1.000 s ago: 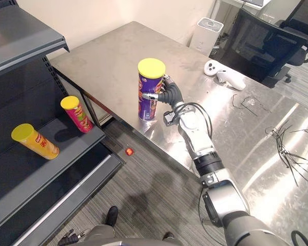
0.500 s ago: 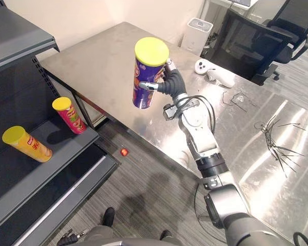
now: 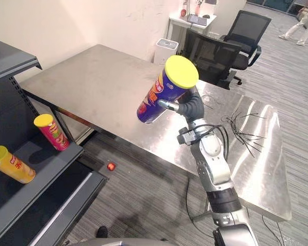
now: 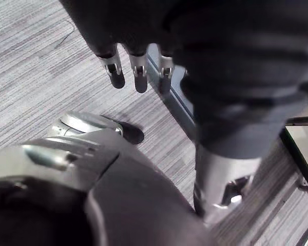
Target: Put the gum and the chips on the shelf.
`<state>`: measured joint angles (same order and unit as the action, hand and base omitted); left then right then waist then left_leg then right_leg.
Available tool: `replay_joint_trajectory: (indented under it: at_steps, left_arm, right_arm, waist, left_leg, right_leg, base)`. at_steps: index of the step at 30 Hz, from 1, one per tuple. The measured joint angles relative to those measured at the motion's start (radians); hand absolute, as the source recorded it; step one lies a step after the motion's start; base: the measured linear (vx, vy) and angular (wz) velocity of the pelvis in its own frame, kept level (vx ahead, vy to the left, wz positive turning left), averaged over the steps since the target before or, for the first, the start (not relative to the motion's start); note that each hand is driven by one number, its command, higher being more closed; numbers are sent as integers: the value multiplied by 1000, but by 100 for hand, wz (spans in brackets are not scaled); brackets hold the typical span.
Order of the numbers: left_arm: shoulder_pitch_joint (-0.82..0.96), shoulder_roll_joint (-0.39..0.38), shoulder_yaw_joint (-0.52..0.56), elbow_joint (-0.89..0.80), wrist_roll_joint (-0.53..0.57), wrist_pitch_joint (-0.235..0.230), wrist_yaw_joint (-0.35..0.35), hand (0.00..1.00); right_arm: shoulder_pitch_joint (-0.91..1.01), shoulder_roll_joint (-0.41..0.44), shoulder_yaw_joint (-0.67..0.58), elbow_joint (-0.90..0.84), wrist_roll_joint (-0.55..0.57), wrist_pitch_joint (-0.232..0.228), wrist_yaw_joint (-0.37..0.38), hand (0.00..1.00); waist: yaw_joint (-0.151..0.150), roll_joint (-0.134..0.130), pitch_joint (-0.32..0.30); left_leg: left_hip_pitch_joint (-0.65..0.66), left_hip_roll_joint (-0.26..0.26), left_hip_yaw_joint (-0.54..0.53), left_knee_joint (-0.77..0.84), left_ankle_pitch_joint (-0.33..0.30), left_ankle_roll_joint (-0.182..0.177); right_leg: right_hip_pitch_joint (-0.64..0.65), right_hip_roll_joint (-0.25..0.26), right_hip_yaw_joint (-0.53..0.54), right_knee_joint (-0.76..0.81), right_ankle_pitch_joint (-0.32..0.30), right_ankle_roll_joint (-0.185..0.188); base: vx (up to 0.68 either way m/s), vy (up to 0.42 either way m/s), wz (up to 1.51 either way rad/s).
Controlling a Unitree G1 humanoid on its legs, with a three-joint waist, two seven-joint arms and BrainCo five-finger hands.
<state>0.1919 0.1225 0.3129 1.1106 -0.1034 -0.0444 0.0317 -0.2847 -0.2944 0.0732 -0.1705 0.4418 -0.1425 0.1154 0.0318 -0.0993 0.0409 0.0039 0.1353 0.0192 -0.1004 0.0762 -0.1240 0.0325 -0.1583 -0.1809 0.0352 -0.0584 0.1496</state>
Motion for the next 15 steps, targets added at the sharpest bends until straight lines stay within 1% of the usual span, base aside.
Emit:
replay_joint_trajectory:
  at_steps: [7,9,11,12,13,14,15]
  left_arm:
    - [1,-1,0,19,1,0,-4,0]
    - [0,-2,7,24,0,0,-6,0]
    - [-1,-1,11,24,-4,0,-8,0]
    - [-2,-1,12,23,-5,0,-8,0]
    - [-8,-1,13,21,-12,0,-7,0]
    - [-13,0,16,10,-13,0,-6,0]
    - [-13,-1,17,-1,-16,0,-6,0]
  right_arm:
    - [101,0,-31,-21,-1,0,3,100]
    - [113,0,-32,-21,-1,0,3,100]
    - [117,6,-28,-18,-3,0,1,100]
    - [117,9,-28,-18,-3,0,1,100]
    - [116,21,-27,-16,-4,0,-1,100]
    - [111,33,-26,-10,-4,0,-3,100]
    - [107,38,-26,-6,-5,1,-5,100]
  waist:
    - [-1,11,-13]
    - [-1,17,-10]
    - [3,25,-4]
    - [5,22,-3]
    - [14,22,7]
    - [26,29,13]
    - [33,36,18]
  left_leg:
    - [19,-1,-13,1,0,0]
    - [12,-1,-36,4,0,-4]
    - [-20,-8,-93,6,11,-19]
    - [-27,-10,-116,13,17,-18]
    - [-64,-14,-165,49,25,-23]
    - [-104,-12,-217,72,32,-34]
    - [-119,-10,-246,73,40,-44]
  right_leg:
    - [30,-1,-12,1,-1,0]
    - [21,-5,-32,39,-16,-5]
    - [-21,-24,-75,160,-85,-12]
    - [-30,-29,-93,187,-102,-13]
    - [-43,-33,-132,234,-128,-24]
    - [-54,-31,-178,266,-151,-35]
    - [-60,-28,-202,280,-163,-41]
  base:
    - [-4,-4,4]
    - [-32,-18,31]
    - [-73,-57,68]
    - [-47,-98,97]
    - [-53,-126,109]
    - [-70,-137,113]
    - [-146,-157,109]
